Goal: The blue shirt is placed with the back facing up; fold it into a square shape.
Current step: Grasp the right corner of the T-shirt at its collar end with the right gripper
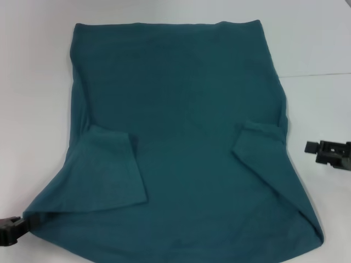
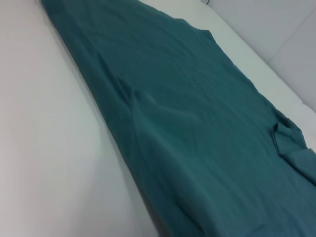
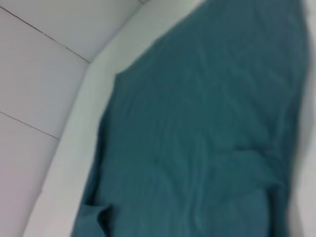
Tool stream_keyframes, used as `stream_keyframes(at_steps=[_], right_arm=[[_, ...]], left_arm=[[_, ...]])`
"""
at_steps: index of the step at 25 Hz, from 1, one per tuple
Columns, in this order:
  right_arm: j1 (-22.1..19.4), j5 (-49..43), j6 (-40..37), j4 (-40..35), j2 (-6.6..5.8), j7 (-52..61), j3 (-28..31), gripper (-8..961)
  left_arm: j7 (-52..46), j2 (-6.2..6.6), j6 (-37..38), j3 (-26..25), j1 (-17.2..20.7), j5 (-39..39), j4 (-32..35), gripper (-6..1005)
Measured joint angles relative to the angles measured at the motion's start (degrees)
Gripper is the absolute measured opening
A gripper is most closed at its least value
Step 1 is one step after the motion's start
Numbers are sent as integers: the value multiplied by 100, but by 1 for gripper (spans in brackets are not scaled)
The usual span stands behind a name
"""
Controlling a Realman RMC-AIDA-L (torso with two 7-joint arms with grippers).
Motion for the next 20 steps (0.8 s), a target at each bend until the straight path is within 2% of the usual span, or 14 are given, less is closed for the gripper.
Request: stream_keyframes(at_steps=[5, 13, 20], right_arm=[[31, -411, 91, -8, -4, 175, 19, 698], [401, -981, 406, -4, 166, 259, -27, 695], [545, -1349, 529, -5, 202, 427, -10, 694]], left_arm=[[17, -6, 78, -31, -10, -25, 19, 3], [22, 2, 80, -15, -80, -35, 2, 3], [22, 12, 58, -23, -138, -43, -16, 3]])
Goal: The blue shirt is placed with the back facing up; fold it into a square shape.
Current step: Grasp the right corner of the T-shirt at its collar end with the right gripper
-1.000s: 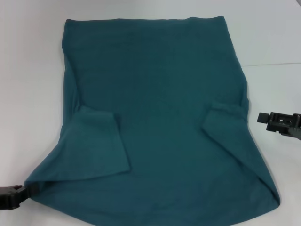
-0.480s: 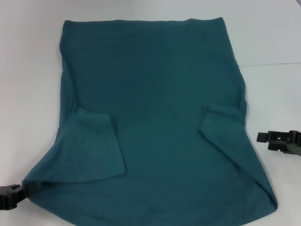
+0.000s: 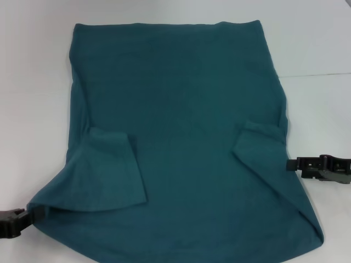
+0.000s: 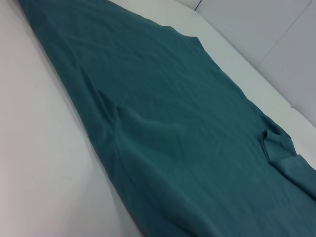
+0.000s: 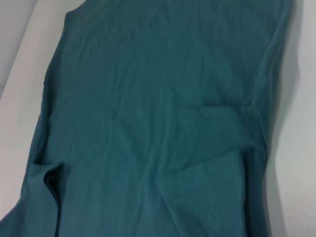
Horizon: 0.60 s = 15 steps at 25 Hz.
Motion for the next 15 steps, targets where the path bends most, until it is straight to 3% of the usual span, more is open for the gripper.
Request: stream_keyframes(at_steps=[6, 15], right_arm=[[-19, -51, 37, -3, -4, 14, -17, 694], [56, -262, 114, -3, 93, 26, -33, 693]], left_arm=[[0, -5, -23, -6, -28, -6, -4, 3], [0, -9, -13, -7, -64, -7, -18, 3]])
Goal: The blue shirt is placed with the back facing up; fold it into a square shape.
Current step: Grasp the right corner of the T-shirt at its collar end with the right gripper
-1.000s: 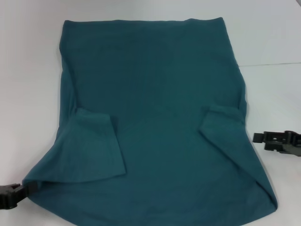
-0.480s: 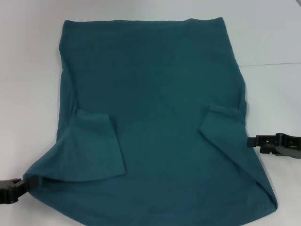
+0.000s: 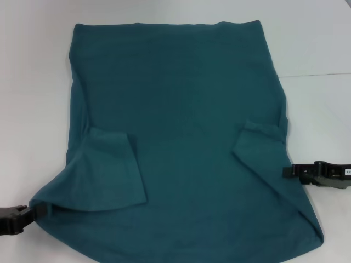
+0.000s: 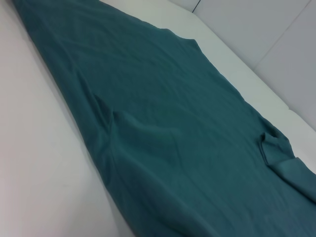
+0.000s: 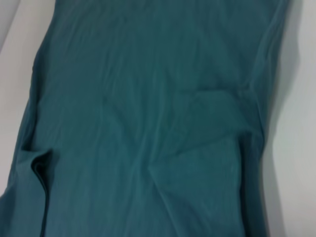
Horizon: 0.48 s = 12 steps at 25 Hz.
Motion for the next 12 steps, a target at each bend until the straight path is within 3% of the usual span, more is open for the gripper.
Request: stream_keyframes(at_steps=[12], right_arm=[[50, -70, -129, 1, 39, 1, -71, 694]], left_arm=[[-25, 9, -2, 8, -56, 1, 0, 3]])
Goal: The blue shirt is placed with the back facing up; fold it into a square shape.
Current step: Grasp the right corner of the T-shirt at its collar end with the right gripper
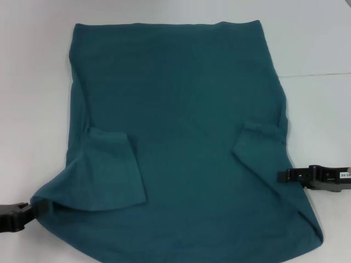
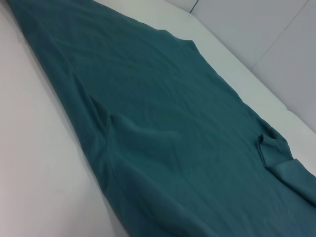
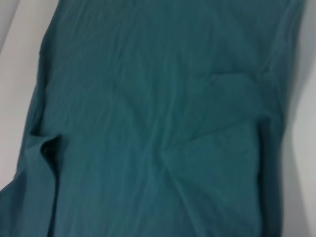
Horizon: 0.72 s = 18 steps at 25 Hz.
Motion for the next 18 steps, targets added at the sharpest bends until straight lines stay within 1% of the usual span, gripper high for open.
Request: stream_keyframes(at_steps=[11, 18], right_arm=[[97, 41, -644, -68, 20, -45, 41, 692], [94, -153, -996, -429, -8, 358, -7, 689]], left_arm=[[-9, 0, -27, -11, -26, 0, -5, 2], [-10, 0, -58, -7, -67, 0, -58, 2]])
